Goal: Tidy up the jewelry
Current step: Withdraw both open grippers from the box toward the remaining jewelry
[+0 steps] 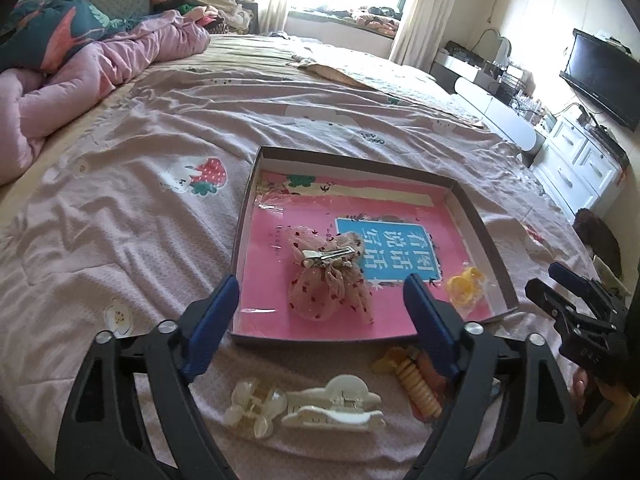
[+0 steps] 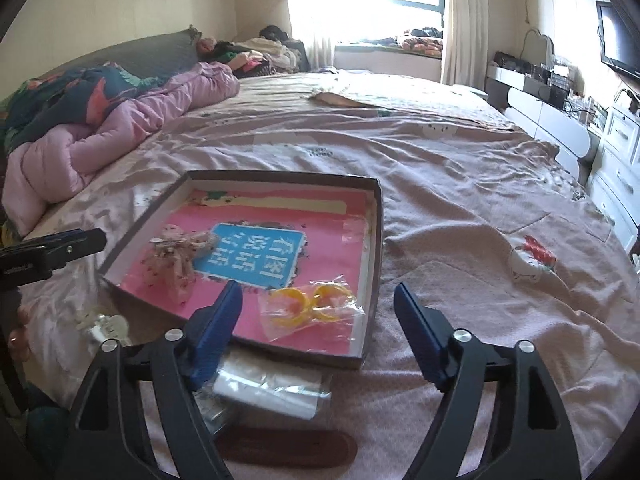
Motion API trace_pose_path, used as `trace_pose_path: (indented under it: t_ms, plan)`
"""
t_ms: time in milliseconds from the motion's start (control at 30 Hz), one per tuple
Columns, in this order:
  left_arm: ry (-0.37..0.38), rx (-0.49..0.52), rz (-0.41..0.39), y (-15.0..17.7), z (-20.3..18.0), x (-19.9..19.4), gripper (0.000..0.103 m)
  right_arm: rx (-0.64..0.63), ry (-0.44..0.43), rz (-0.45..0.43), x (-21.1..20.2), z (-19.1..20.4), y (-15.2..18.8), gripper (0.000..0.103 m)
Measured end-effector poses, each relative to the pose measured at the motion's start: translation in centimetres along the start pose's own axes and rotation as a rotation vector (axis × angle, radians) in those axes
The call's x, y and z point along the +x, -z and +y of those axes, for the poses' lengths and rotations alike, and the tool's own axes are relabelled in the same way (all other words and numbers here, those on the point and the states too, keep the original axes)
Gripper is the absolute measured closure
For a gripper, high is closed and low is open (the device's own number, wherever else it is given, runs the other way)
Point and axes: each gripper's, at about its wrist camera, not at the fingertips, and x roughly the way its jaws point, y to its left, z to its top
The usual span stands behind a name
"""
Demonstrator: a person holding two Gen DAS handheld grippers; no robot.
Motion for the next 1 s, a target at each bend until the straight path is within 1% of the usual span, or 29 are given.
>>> trace_pose_path:
  t_ms: [67, 100, 233, 500, 667, 1000]
  plan:
    - [-0.001, 0.002, -0.011, 0.1, -0.2, -0.7, 0.026, -0.003, -0.007, -0.011, -0.9, 0.3, 0.0, 0.024]
    - [-0.002, 0.003, -0.015, 0.2, -0.3, -1.0, 0.023, -0.005, -0.010, -0.018, -1.5, 0.4, 0.1, 0.023]
    - [-0.005, 0.006, -0.033, 0.8, -0.7, -2.3, 0.016, -0.009, -0.029, -0.041, -3.4, 0.8, 0.5, 0.019]
    - [-0.009, 0.027, -0.047, 2.3, -1.6, -4.0, 0.016, -0.034, -0.056, -0.063, -6.6, 1.5, 1.4, 0.017]
    - [-0.017, 0.038, -0.049, 3.0, -1.8, -4.8, 0.014, -0.051, -0.066, -0.068, -8.0, 1.9, 2.1, 0.017]
    - [-0.063, -0.004, -0.048, 4.4, 0.4, -6.3, 0.014, -0.069, -0.087, -0.050, -9.0, 2.5, 3.8, 0.017]
